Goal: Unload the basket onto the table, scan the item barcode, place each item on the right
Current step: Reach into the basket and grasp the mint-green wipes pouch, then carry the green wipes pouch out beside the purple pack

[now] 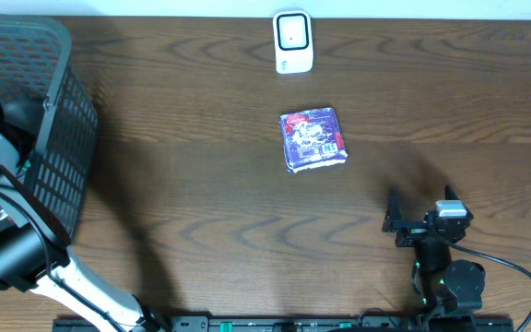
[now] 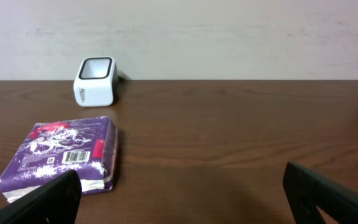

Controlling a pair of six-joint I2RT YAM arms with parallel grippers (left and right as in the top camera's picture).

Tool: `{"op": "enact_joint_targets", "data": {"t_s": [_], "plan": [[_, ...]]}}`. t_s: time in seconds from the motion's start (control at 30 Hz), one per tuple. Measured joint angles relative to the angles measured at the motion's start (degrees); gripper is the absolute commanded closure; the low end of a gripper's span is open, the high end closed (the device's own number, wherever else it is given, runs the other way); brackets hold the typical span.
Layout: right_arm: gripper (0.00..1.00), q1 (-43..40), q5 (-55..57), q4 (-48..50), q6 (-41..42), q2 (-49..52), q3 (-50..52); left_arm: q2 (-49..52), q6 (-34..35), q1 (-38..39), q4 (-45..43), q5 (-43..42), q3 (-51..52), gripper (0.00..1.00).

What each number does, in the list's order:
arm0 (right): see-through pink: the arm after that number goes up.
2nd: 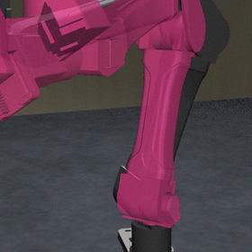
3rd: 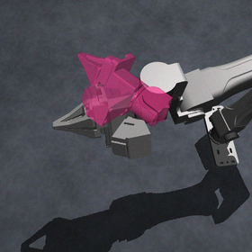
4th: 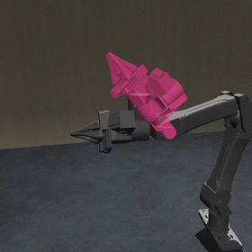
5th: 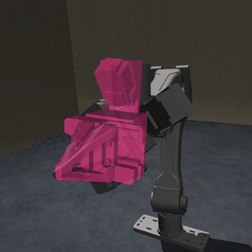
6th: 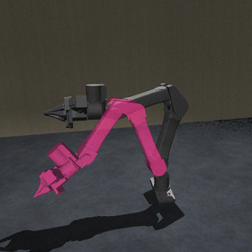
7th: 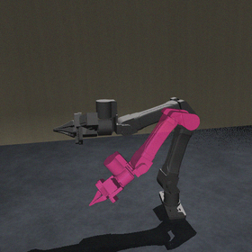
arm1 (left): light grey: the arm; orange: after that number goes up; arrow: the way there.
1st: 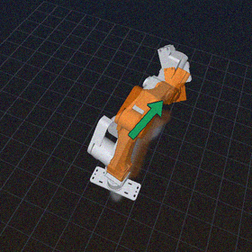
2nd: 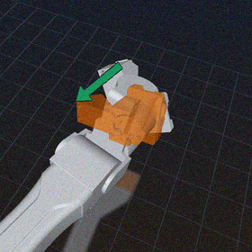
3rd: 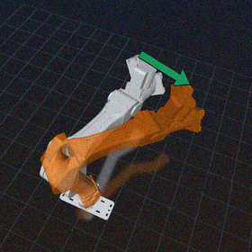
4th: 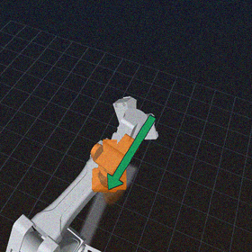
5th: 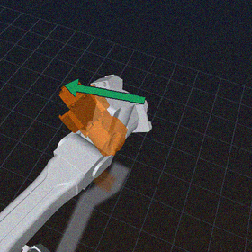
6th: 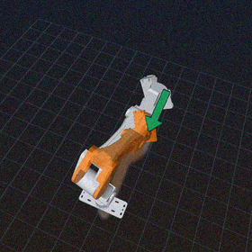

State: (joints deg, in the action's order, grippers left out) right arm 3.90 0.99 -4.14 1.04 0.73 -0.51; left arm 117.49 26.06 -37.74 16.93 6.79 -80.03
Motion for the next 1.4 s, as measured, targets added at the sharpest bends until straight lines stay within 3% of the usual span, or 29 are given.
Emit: {"op": "enact_joint_targets", "data": {"t_s": [0.43,0.57,0.77,0.93,1.1,1.4], "plan": [[0.01,0.0,0.0,0.0,0.0,0.0,0.0,-7.3,0.3,0.0,8.5,-2.4,0.0,0.93],[0.01,0.0,0.0,0.0,0.0,0.0,0.0,-17.7,1.0,0.0,8.9,-9.6,0.0,0.93],[0.01,0.0,0.0,0.0,0.0,0.0,0.0,-33.3,11.3,0.1,8.9,-22.8,0.0,0.93],[0.01,0.0,0.0,0.0,0.0,0.0,0.0,-40.9,16.1,2.1,9.0,-28.2,0.0,0.93],[0.01,0.0,0.0,0.0,0.0,0.0,0.0,-46.6,14.5,11.5,8.9,-30.1,0.0,0.93],[0.01,0.0,0.0,0.0,0.0,0.0,0.0,-45.5,-1.4,39.5,14.1,-30.9,0.0,0.92]]}}
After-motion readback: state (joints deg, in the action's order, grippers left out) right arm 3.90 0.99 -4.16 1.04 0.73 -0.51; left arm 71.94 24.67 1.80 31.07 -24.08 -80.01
